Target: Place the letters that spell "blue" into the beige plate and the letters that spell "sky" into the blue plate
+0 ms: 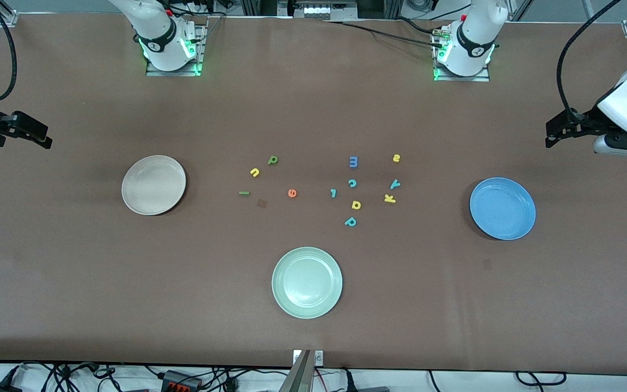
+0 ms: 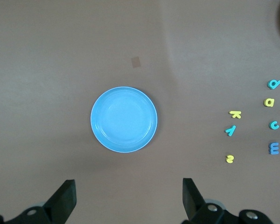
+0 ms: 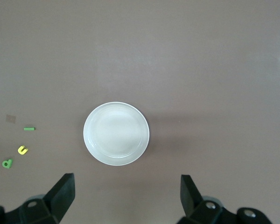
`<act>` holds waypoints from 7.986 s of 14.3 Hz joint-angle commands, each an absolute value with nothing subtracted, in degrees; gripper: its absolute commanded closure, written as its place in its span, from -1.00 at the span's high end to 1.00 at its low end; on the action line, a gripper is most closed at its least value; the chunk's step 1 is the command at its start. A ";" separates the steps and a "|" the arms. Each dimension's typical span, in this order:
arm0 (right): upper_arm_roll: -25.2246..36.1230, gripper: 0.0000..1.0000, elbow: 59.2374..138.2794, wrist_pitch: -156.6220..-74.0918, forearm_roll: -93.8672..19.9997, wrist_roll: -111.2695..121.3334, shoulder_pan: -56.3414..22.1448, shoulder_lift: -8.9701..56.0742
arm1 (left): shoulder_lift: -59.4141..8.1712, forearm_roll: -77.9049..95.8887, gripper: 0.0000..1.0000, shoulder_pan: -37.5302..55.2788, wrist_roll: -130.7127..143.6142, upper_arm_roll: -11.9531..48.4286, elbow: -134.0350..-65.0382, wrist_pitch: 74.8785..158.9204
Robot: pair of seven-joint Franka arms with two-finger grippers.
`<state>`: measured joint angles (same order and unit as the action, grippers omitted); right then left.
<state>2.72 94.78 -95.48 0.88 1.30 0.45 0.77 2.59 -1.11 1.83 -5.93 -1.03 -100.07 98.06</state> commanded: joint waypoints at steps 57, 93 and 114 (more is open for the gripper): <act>0.44 0.86 111.97 -136.39 0.97 37.09 -30.14 28.20 | -15.64 0.70 1.00 10.63 -6.59 3.86 -103.00 102.63; 0.62 -0.99 112.06 -122.89 0.62 46.85 -15.83 24.00 | -32.70 -10.81 -0.43 15.29 -6.86 12.48 -116.37 148.98; -2.72 1.00 119.62 -127.09 -2.63 17.26 -10.62 19.07 | -29.70 -15.21 -0.62 -8.51 -9.40 12.48 -109.22 121.69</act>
<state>-2.37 118.96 -126.75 -0.54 23.69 -9.09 20.12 -28.30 -13.77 -6.25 -9.30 11.58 -106.03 116.40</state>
